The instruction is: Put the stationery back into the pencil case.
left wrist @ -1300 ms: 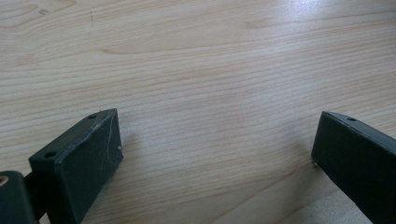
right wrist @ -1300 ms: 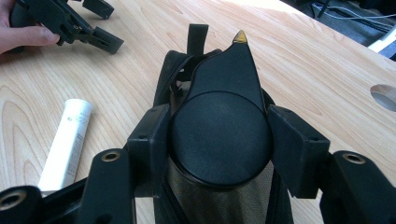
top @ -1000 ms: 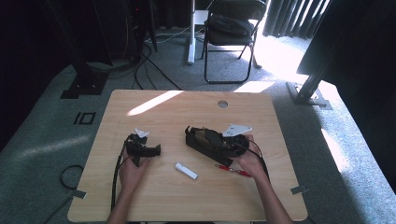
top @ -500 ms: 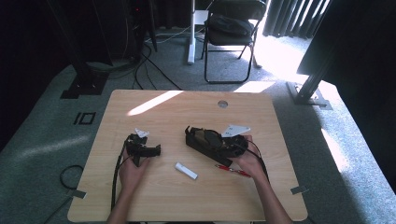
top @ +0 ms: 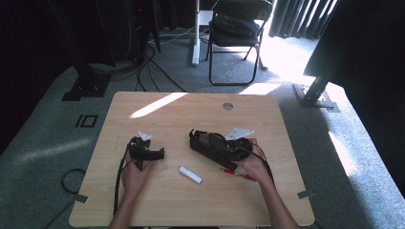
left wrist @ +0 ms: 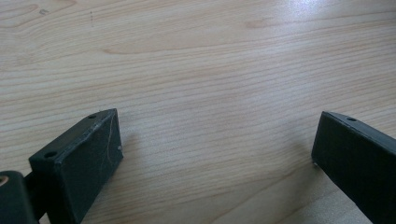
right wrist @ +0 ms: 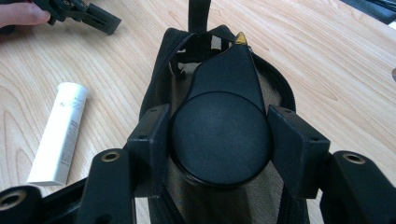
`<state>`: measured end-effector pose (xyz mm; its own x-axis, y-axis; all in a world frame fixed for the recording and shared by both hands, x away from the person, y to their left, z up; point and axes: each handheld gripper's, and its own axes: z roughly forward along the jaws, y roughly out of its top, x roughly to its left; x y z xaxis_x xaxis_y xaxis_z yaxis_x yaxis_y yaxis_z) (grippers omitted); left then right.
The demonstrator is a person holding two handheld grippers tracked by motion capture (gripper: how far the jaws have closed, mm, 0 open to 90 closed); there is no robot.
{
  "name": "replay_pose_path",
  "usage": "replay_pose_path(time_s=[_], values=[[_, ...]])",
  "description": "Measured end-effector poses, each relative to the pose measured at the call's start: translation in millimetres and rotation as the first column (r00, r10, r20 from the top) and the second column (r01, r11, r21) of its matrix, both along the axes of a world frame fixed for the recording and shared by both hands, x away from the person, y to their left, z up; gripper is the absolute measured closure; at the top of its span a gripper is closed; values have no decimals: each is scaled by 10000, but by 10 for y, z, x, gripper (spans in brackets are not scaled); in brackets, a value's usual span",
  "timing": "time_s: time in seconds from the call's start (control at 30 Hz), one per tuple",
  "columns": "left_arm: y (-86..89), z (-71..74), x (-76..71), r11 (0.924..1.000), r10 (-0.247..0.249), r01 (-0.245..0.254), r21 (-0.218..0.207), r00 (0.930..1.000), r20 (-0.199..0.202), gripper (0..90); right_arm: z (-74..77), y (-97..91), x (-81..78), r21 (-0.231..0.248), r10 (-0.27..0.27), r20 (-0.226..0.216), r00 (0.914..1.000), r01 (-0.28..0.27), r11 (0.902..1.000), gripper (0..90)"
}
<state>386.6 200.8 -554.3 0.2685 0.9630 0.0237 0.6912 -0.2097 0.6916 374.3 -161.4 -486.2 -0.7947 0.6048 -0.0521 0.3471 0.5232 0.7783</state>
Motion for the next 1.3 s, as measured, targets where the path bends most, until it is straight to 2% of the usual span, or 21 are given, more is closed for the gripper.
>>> replay_pose_path(time_s=[0.83,1.3], values=[[0,0,0,10000,5,-5,-2,10000,5,20,-63,5,52,-298,-81,-498,9987,66,9995,415],[0,0,0,10000,0,0,2,10000,1,20,-66,12,60,-403,-140,-523,9985,119,9991,412]])
